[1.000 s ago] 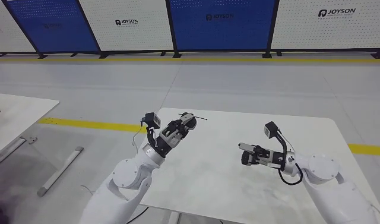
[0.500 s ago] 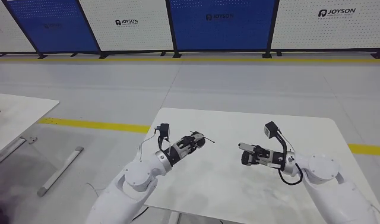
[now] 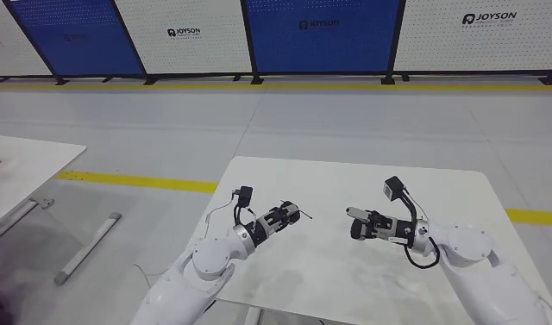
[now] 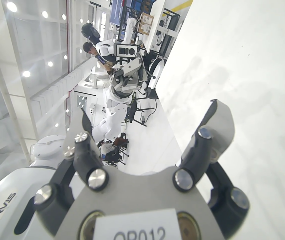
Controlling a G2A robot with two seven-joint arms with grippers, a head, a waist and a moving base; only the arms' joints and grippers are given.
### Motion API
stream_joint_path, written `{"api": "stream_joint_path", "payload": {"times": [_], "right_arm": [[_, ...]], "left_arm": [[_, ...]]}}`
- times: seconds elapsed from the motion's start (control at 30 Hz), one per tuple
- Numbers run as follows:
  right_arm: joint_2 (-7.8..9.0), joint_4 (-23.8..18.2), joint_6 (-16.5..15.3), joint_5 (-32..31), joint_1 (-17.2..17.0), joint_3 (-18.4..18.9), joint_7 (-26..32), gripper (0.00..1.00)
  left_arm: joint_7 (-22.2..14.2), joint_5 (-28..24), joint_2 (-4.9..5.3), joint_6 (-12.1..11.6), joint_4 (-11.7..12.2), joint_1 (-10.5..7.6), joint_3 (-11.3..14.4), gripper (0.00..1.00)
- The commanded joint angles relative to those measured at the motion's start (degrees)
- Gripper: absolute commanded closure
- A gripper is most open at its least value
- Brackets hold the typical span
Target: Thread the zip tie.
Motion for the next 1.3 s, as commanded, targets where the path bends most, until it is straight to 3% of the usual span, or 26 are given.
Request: {"api": "stream_joint_path", "payload": {"times": [0.0,0.2,0.3,0.43,0.63,0.7,1.1,1.27], "right_arm": [[0.00,0.0,0.0,0.0,0.0,0.0,0.0,0.00],[0.00,0.0,0.0,0.0,0.0,0.0,0.0,0.00],[0.00,0.0,0.0,0.0,0.0,0.0,0.0,0.00],[0.00,0.0,0.0,0.0,0.0,0.0,0.0,0.00],[0.00,0.0,0.0,0.0,0.0,0.0,0.0,0.00],[0.00,0.0,0.0,0.0,0.0,0.0,0.0,0.00],[0.00,0.0,0.0,0.0,0.0,0.0,0.0,0.00],[0.00,0.0,0.0,0.0,0.0,0.0,0.0,0.00]], "left_arm": [[0.0,0.0,0.00,0.0,0.0,0.00,0.0,1.00],[0.6,0.1,-0.04,-0.3,0.0,-0.08,0.0,1.00],[3.5,-0.8,-0.30,-3.4,-0.9,-0.21,-0.5,1.00],[8.4,-1.3,-0.49,-7.7,-4.1,0.41,-2.5,1.00],[10.4,-4.4,-0.45,-11.5,-10.7,2.80,-6.6,1.00],[10.2,-5.4,-0.39,-10.9,-11.9,3.51,-7.7,1.00],[10.2,-5.4,-0.39,-10.9,-11.9,3.51,-7.7,1.00],[9.0,-2.8,-0.59,-8.3,-10.3,2.51,-6.0,1.00]]}}
